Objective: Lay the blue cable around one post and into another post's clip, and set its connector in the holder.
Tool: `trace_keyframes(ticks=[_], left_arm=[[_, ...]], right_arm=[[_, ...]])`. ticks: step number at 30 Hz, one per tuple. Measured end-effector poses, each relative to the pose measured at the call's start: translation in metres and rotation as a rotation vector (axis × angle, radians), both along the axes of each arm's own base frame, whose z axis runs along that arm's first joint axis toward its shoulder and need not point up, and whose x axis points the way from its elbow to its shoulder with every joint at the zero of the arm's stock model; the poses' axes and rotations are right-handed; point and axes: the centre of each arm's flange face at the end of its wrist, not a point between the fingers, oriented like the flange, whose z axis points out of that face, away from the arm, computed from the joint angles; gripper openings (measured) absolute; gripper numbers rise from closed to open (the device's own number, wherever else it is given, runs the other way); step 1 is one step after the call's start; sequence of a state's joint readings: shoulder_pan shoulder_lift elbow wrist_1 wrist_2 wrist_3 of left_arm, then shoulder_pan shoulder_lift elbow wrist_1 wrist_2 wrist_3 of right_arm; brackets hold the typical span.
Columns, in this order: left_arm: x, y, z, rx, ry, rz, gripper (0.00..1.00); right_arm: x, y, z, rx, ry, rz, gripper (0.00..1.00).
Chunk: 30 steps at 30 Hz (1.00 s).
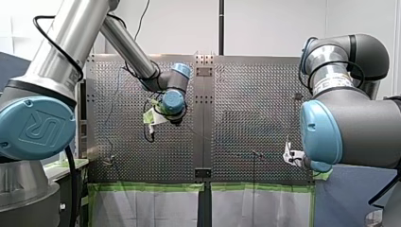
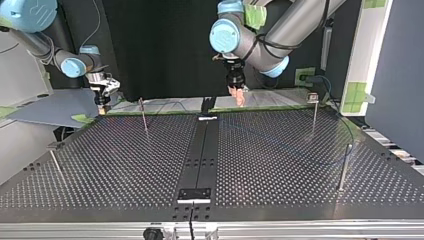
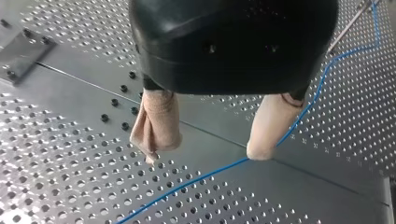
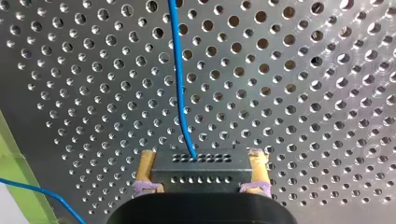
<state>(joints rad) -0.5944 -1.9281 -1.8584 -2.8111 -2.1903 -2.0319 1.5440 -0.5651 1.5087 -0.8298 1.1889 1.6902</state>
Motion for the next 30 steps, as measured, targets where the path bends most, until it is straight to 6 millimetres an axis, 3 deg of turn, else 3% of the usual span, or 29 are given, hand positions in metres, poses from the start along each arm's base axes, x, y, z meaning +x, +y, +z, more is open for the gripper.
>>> trace_keyframes(ticks=[17, 30], left_arm=[[-0.027, 0.030, 0.018, -0.131, -0.046, -0.024, 1.00], [-0.044, 0.089, 0.024, -0.142, -0.006, 0.006, 1.00]], right_arm=[[0.002, 0.001, -0.001, 0.002, -0.001, 0.003, 0.09], [0.003, 0.002, -0.003, 0.003, -0.002, 0.013, 0.09]])
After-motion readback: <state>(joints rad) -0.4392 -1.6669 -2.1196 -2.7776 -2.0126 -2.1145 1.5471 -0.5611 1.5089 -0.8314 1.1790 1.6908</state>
